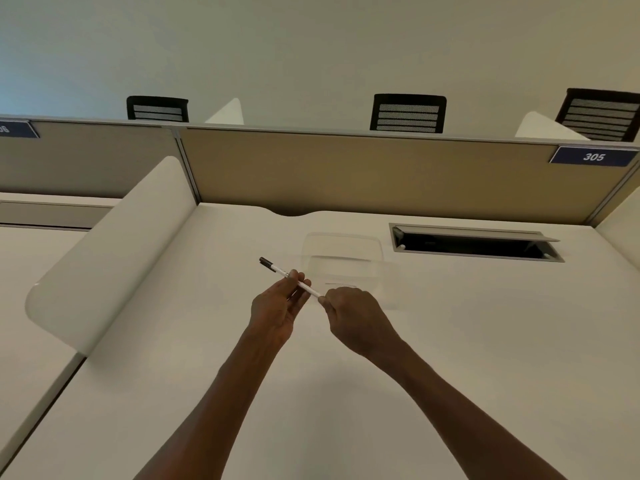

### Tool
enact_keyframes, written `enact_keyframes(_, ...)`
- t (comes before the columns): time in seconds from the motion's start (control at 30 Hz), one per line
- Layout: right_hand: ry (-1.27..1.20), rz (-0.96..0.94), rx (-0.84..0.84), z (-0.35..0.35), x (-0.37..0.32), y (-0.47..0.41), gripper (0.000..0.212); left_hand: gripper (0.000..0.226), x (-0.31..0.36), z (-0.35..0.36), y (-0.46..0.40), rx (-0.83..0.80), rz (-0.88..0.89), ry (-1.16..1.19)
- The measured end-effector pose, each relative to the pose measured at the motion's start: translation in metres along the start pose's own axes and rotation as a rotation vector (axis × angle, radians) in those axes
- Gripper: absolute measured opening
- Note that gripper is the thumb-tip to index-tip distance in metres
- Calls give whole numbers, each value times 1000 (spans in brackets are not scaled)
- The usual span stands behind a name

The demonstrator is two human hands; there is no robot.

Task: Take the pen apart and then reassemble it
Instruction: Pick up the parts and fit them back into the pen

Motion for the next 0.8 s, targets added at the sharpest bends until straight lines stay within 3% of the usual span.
enact_keyframes(0.07,-240,131,27,1,3,1,36,9,0,3,-1,7,4,-1)
enact_keyframes(0.2,-1253,807,76,23,6,8,37,11,-3,4,-1,25,7,62)
enact_keyframes(0.27,-1522,974,21,31,2,12,36,11,-6,2,-3,31,9,95)
enact_keyframes(0.33,-1509,944,-11,30,4,12,39,10,-10,1,-3,33,-1,133)
enact_keyframes(0.4,-1321,813,38,28,8,10,42,11,-14,2,-4,37,-23,179)
enact_keyframes(0.53,-888,485,234,20,11,6,17,11,-19,7,-5,32,-71,246)
enact_keyframes(0.6,-806,355,296,19,11,5,19,12,-23,9,-5,23,-105,243)
enact_keyframes(0.8,-644,268,490,8,19,-2,8,25,-32,12,-6,-33,-196,131)
Point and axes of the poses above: each hand's wrist, its own y-axis away from the middle knuckle, its own z-axis out of the palm, x = y × z, the point moved 5 cm from there along -y, towards the middle knuckle, and after that the axes turned 6 degrees about -z, right-handed, at the moved point
